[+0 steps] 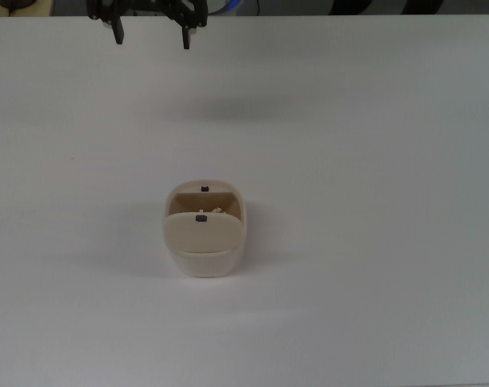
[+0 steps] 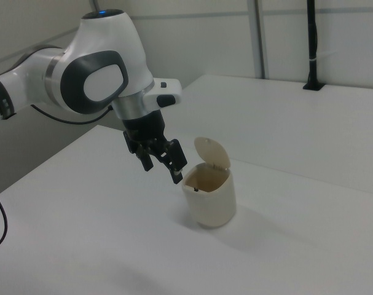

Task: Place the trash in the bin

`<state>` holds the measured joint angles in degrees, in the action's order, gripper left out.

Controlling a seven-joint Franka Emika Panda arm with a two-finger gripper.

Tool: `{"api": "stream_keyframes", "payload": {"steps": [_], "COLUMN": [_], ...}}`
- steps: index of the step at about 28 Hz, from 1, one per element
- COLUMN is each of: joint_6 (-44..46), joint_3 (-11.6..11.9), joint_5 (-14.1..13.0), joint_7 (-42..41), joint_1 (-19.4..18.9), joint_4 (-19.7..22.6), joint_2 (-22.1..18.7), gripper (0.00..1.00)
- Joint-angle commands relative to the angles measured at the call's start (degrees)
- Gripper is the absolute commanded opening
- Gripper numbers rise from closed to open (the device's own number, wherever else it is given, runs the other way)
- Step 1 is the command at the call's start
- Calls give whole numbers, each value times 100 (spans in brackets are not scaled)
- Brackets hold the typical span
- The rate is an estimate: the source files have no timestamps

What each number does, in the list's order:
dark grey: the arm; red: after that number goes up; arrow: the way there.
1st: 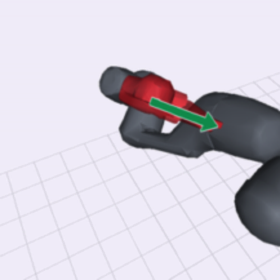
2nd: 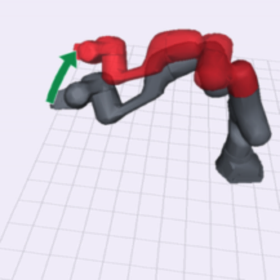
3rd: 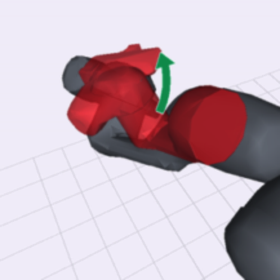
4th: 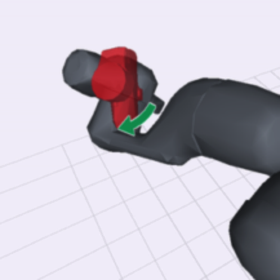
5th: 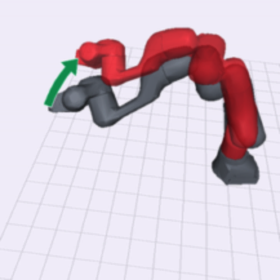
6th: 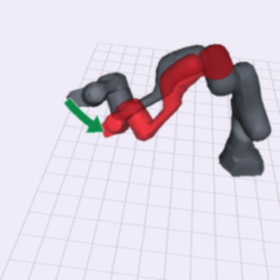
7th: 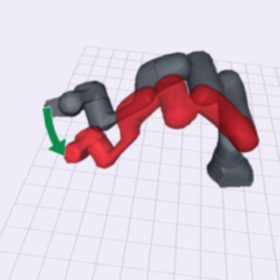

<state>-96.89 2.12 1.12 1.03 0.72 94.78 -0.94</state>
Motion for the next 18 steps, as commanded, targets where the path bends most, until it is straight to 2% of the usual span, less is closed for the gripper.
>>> {"api": "stream_keyframes", "payload": {"steps": [1, 18], "joint_6": [-120, -94], "joint_3": [-80, -36], "joint_5": [-42, -42], "joint_7": [-86, -86], "joint_1": [95, 104], "joint_4": [155, 77], "joint_2": [-134, -152], "gripper": [100, 100]}}
